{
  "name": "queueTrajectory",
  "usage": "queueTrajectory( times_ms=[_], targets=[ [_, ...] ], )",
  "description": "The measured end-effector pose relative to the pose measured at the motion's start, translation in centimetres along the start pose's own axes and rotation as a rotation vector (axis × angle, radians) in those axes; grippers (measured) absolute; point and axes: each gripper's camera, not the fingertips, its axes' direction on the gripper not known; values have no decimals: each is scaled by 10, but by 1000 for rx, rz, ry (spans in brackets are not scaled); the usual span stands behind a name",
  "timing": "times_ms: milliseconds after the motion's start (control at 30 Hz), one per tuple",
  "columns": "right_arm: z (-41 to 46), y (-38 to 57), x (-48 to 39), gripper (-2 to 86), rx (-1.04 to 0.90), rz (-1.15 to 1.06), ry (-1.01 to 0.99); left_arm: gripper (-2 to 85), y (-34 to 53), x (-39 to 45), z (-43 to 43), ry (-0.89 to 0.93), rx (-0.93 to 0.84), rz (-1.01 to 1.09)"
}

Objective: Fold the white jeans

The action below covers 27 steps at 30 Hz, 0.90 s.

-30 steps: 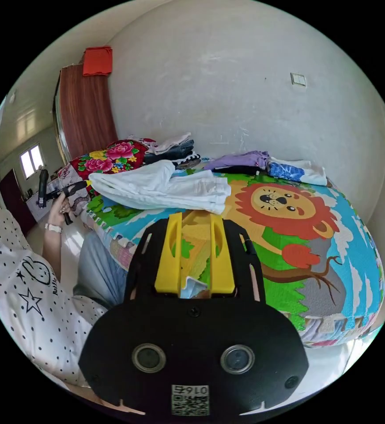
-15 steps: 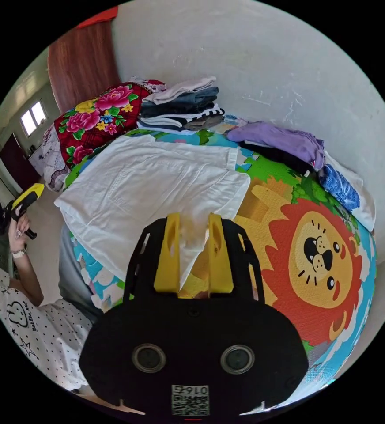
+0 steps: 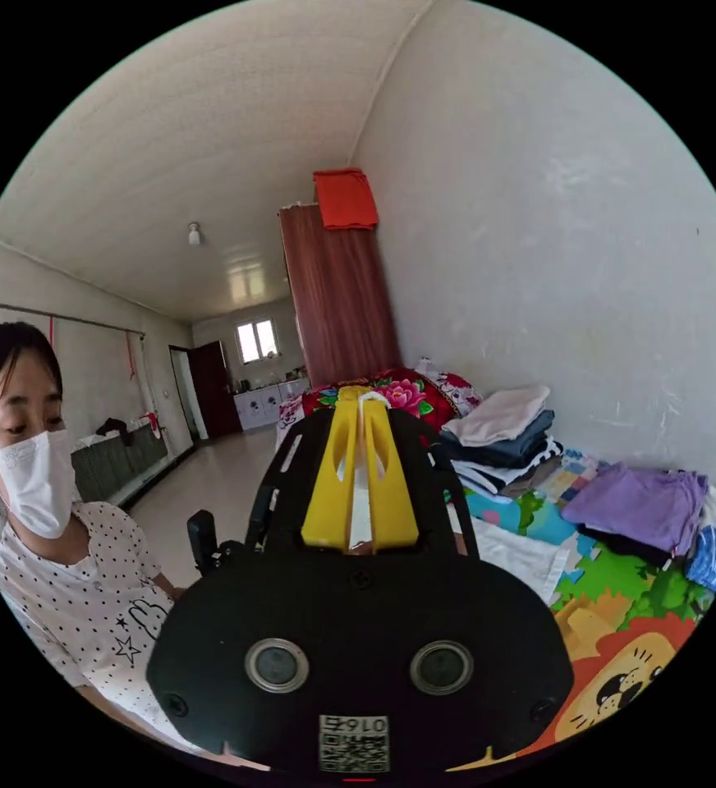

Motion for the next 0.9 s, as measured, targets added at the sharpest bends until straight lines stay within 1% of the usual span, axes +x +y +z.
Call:
queueTrajectory(
  times_ms=[67, 100, 133, 200, 233, 300, 367, 400, 433, 467, 533, 600, 667, 700, 733, 767, 833, 900],
  targets=[
    [-13, -35, -21, -4, 57, -71, -5, 83, 10, -3, -6, -181, -59, -36],
    [-23, -57, -36, -4, 91, -111, 10, 88, 19, -9, -13, -350, -55, -82],
    [-29, -68, -45, -4, 110, -132, 27, 89, 29, -17, -25, -487, 2, -119],
    [-53, -110, -73, -4, 154, -173, 90, 62, 39, -35, -40, -556, 73, -131],
    [-59, -119, -80, -4, 162, -180, 105, 50, 39, -48, -43, -547, 93, -125],
    [-83, -152, -105, -4, 177, -231, 177, 44, 28, -61, -35, -532, 63, -60],
    [-99, -170, -122, -4, 164, -258, 234, 38, 14, -62, -35, -601, 83, -32],
    [-111, -179, -131, -4, 158, -268, 287, 36, 9, -58, -41, -645, 140, -28],
    [-118, -182, -135, -4, 162, -269, 316, 40, 8, -53, -47, -634, 199, -22],
    [-133, -189, -141, -4, 173, -274, 356, 46, 8, -50, -50, -611, 217, -15],
    [-158, -197, -146, -4, 193, -268, 419, 63, 9, -50, -70, -442, 265, -66],
    [-183, -206, -150, -3, 165, -283, 513, 79, 12, -59, -89, -346, 290, -118],
    [-198, -211, -150, -3, 134, -280, 572, 118, 17, -70, -106, -324, 315, -203],
    [-208, -216, -148, -3, 129, -256, 600, 140, 17, -76, -110, -267, 292, -212],
    [-212, -218, -146, -3, 129, -240, 602, 153, 16, -81, -104, -170, 247, -186],
    [-221, -223, -143, -3, 131, -213, 593, 159, 15, -83, -99, -129, 219, -177],
    [-230, -232, -141, -3, 120, -188, 618, 183, 12, -81, -68, 25, 94, -131],
    [-239, -239, -146, -3, 115, -197, 677, 195, 14, -72, -44, 112, 20, -114]
  ],
)
